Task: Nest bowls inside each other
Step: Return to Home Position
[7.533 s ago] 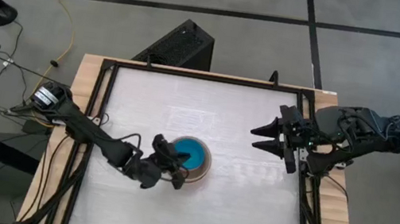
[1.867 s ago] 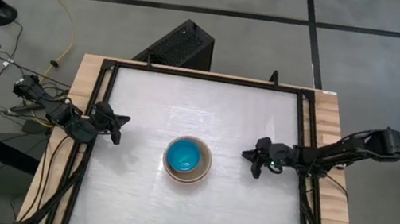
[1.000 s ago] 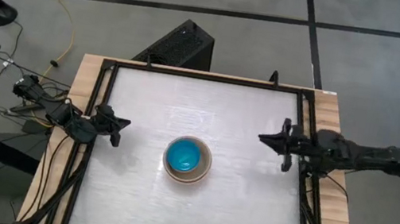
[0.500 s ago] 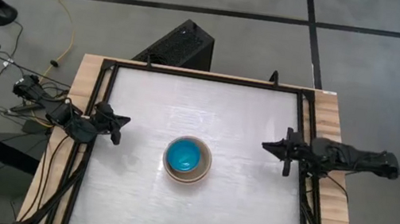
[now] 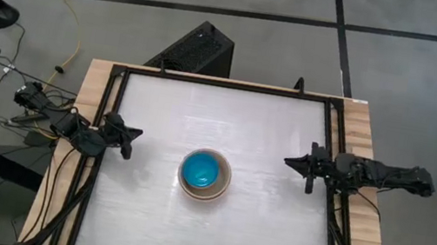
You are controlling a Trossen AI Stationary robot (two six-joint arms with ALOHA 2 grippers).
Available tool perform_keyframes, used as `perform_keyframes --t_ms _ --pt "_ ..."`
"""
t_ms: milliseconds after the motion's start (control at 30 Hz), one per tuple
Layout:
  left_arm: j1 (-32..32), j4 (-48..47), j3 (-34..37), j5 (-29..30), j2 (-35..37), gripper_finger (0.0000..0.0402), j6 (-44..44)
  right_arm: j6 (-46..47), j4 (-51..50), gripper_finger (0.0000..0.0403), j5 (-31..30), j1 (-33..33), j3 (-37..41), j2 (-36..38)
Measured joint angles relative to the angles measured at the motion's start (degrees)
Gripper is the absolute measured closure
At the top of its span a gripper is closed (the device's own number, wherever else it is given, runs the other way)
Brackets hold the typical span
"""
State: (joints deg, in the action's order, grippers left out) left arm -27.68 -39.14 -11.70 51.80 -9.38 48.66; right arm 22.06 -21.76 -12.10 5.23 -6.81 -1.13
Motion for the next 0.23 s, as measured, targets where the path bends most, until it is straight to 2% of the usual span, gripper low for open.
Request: perform_keyframes --t_ms 167,233 --pt "0.00 0.01 0.00 -2.96 0.01 0.0401 0.06 1.83 -0.28 0.0393 0.34 0.10 0.00 0.04" --pt "0.00 0.01 0.00 -4.49 0.02 0.0401 0.07 3.36 -0.35 0.0392 2.40 0.40 0.00 0.01"
